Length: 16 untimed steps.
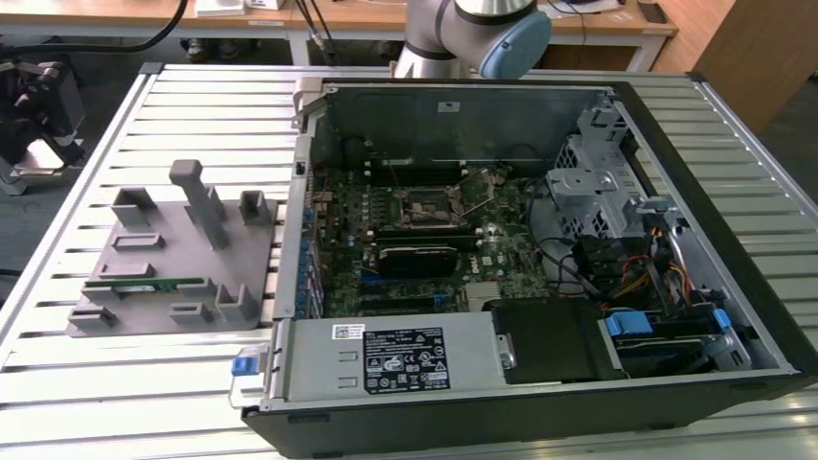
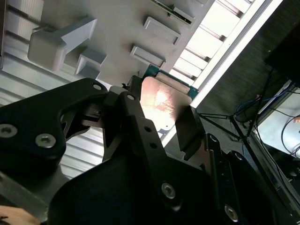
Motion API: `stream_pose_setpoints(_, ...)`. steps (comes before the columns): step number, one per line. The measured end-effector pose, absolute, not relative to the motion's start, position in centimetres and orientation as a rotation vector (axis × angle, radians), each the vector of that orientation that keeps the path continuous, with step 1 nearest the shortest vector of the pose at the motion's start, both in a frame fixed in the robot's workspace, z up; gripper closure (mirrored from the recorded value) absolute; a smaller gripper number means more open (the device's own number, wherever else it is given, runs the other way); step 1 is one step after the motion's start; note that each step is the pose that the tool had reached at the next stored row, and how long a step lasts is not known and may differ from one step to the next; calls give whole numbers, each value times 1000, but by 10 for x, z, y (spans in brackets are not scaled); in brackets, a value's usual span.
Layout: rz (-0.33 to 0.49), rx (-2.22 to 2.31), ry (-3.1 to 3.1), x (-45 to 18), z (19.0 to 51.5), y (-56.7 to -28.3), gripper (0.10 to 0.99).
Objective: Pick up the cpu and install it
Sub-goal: 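Pick up the cpu and move it towards the insertion slot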
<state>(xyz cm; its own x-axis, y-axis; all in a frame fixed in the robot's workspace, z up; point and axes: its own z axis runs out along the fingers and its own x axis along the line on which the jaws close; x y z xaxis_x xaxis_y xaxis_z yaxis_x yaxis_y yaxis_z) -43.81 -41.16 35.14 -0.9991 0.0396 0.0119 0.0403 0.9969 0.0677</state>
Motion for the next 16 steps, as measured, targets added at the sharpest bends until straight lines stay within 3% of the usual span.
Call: stream_pose_setpoints(16, -106, -63, -3129, -438, 356, -412, 549)
